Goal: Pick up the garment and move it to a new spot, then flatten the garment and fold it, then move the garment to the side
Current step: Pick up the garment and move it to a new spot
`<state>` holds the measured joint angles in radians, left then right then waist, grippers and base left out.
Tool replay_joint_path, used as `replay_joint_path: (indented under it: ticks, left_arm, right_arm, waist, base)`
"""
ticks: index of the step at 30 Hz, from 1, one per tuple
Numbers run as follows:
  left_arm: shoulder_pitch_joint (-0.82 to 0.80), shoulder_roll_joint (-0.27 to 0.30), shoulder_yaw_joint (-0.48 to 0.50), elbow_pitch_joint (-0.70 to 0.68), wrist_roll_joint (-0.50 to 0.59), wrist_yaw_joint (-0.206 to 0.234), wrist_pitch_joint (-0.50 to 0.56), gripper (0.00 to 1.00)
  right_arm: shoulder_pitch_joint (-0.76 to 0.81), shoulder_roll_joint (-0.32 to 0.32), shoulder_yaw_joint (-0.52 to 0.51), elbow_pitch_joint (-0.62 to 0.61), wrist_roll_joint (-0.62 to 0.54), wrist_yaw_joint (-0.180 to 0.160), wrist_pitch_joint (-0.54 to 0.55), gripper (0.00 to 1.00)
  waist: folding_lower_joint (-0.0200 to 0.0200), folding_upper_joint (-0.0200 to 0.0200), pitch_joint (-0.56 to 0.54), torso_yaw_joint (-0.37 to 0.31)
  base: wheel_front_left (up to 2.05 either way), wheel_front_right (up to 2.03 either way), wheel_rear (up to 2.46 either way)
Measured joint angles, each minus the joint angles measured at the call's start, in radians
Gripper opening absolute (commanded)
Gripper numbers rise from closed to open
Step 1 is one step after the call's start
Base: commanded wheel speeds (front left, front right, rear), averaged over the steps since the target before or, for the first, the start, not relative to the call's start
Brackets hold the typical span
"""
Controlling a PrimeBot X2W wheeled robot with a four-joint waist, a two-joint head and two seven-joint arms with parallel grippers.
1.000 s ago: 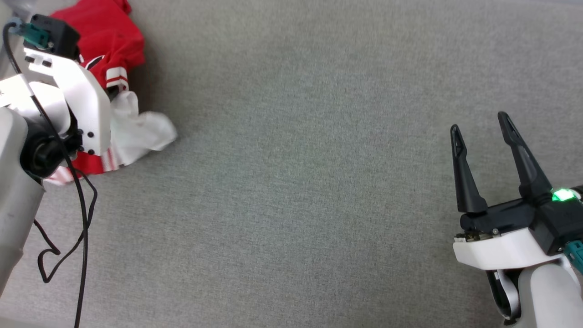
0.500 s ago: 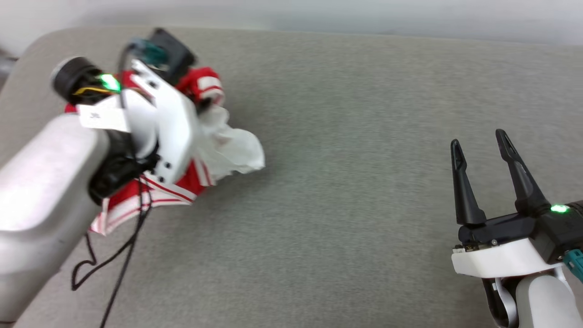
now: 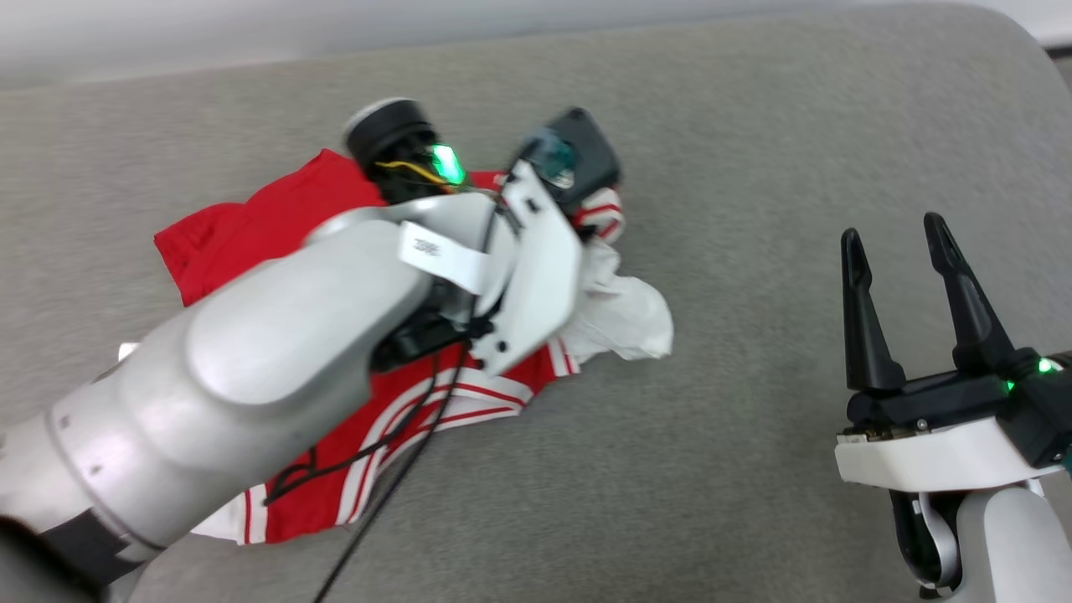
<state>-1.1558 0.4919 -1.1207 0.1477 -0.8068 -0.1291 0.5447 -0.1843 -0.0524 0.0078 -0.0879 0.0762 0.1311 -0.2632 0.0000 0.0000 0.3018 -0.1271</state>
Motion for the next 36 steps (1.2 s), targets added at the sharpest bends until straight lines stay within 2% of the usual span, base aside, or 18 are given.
replay_joint_path:
  ticks: [5,11,14,17,22,23,32,36]
  left_arm:
    - [-0.081,-0.077,-0.104,0.055,-0.027,0.0,-0.045,0.0]
    - [-0.114,-0.154,-0.153,0.161,-0.041,0.0,-0.077,0.0]
    - [-0.083,-0.173,-0.159,0.223,-0.05,0.0,-0.072,0.0]
    - [-0.023,-0.183,-0.16,0.265,-0.013,0.0,-0.04,0.0]
    - [0.027,-0.186,-0.153,0.298,0.004,0.0,-0.056,0.0]
    - [0.033,-0.187,-0.154,0.308,0.007,0.0,-0.084,1.0]
    - [0.008,-0.237,-0.135,0.43,0.011,0.001,-0.453,1.0]
    - [0.014,-0.24,-0.094,0.46,0.029,0.049,-0.598,1.0]
  right_arm:
    - [-0.021,0.0,0.002,-0.004,0.013,0.0,0.0,1.0]
    - [-0.042,0.0,0.004,-0.007,0.027,0.0,0.0,1.0]
    - [-0.044,0.0,0.008,-0.006,0.034,0.0,0.0,1.0]
    - [-0.054,0.0,0.009,-0.007,0.041,0.0,0.0,1.0]
    - [-0.057,0.0,0.007,-0.003,0.046,0.0,0.0,1.0]
    - [-0.056,0.0,0.005,-0.001,0.044,0.0,0.0,1.0]
    - [-0.028,0.001,-0.003,0.004,0.003,0.0,0.0,1.0]
    - [0.0,0.001,-0.01,0.007,-0.009,0.0,0.0,1.0]
  waist:
    - [0.0,0.0,0.049,-0.073]
    - [0.0,0.0,0.117,-0.14]
    - [0.0,0.0,0.142,-0.168]
    - [0.0,0.0,0.163,-0.189]
    - [0.0001,0.0,0.17,-0.196]
    - [0.0,0.0,0.164,-0.193]
    - [0.0,0.0,0.09,-0.13]
    - [0.0,0.0,0.043,-0.089]
  base:
    - [0.0,0.0,0.0]
    - [0.0,0.0,0.0]
    - [0.0,0.0,0.0]
    - [0.0,0.0,0.0]
    - [0.0,0.0,0.0]
    - [0.0,0.0,0.0]
    - [0.0,0.0,0.0]
    - [0.0,0.0,0.0]
